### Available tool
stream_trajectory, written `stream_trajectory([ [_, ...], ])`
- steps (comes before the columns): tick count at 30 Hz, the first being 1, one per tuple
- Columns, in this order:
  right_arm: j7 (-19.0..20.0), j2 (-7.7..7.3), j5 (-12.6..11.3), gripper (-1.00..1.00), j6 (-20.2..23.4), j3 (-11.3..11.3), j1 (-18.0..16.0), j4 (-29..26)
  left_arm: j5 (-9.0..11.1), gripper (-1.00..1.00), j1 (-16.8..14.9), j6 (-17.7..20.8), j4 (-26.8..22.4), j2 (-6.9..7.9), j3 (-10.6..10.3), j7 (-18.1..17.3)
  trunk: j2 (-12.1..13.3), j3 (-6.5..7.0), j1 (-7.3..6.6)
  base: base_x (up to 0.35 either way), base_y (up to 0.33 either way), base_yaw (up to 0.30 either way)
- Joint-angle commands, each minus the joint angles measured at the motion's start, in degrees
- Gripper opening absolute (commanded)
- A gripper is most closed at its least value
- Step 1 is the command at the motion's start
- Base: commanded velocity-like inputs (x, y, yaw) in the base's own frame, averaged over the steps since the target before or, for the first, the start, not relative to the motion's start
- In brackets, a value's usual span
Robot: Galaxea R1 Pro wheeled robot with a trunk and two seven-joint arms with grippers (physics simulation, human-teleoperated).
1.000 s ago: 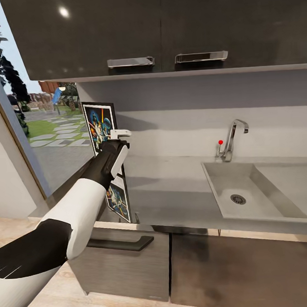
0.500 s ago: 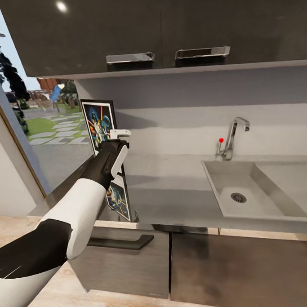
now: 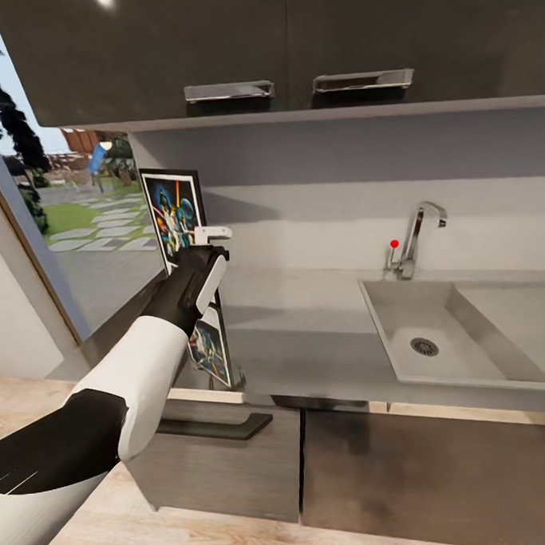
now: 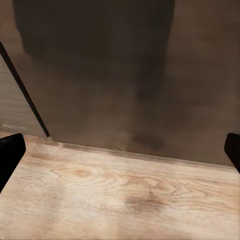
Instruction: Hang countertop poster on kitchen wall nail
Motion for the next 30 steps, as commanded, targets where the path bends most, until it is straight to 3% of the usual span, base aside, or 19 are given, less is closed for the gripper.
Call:
stream_trajectory([
  [1, -0.1, -0.02, 0.1, 1.0, 0.0, 0.0, 0.0, -0.1, 0.6, 1.0, -0.1, 0.1, 0.0, 0.0, -0.1, 0.5, 0.0, -0.14, 0.0, 0.0, 0.0, 0.0],
  [30, 0.0, -0.04, 0.1, 1.0, 0.0, 0.0, 0.1, 0.0, 0.6, 1.0, 0.0, -0.2, 0.0, 0.0, 0.3, 0.5, 0.0, -0.44, 0.0, 0.053, 0.0, 0.0],
])
